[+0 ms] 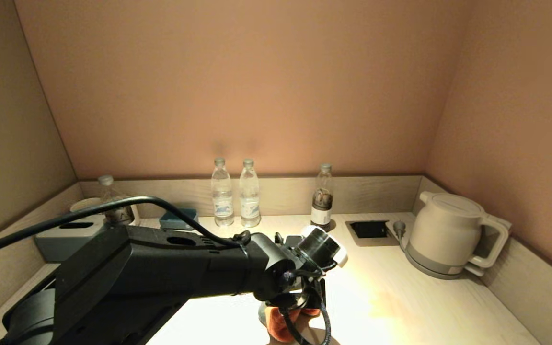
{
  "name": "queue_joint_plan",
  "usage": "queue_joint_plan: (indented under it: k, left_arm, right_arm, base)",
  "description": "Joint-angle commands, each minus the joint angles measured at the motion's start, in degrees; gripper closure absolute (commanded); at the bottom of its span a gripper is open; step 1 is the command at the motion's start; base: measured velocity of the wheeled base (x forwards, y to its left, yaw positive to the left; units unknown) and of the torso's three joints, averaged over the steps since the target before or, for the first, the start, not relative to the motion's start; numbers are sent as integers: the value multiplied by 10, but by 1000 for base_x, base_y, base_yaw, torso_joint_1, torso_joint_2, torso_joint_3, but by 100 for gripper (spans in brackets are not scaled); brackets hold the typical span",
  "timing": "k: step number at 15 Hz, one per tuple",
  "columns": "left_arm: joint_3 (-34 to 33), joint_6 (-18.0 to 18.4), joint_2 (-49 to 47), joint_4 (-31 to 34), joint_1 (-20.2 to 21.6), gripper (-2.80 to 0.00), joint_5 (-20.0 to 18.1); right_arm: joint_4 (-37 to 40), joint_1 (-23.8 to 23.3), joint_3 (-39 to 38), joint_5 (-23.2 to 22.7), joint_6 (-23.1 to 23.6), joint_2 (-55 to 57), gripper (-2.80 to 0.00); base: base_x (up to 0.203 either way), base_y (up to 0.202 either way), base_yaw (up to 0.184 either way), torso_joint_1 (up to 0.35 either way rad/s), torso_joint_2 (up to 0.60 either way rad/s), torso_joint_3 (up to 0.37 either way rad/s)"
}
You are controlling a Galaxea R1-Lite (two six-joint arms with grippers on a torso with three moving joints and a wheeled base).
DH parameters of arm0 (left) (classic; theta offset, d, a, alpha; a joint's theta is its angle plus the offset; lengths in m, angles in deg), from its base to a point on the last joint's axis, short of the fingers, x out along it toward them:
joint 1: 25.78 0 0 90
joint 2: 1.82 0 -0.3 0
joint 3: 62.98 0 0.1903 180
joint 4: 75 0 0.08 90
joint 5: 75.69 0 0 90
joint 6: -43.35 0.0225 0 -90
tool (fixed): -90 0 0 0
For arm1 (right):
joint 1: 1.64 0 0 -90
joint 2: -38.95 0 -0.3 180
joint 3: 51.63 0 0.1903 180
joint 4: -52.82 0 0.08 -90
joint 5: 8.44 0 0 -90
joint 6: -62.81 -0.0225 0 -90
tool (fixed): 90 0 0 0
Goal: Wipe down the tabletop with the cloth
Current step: Sweep the stains on the table
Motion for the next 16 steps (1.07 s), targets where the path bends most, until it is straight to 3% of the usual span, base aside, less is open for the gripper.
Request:
queue_joint_plan:
  k: [1,16]
  left_arm:
    - [24,-1,-16,12,-13,0,1]
    - [24,12,-27,14,-27,0,10]
  right_arm:
    - [-1,0,0,0,0,1,0]
    - [0,0,0,0,1,1,0]
  base:
    - [0,0,0,0,0,0]
    - [0,0,0,0,0,0]
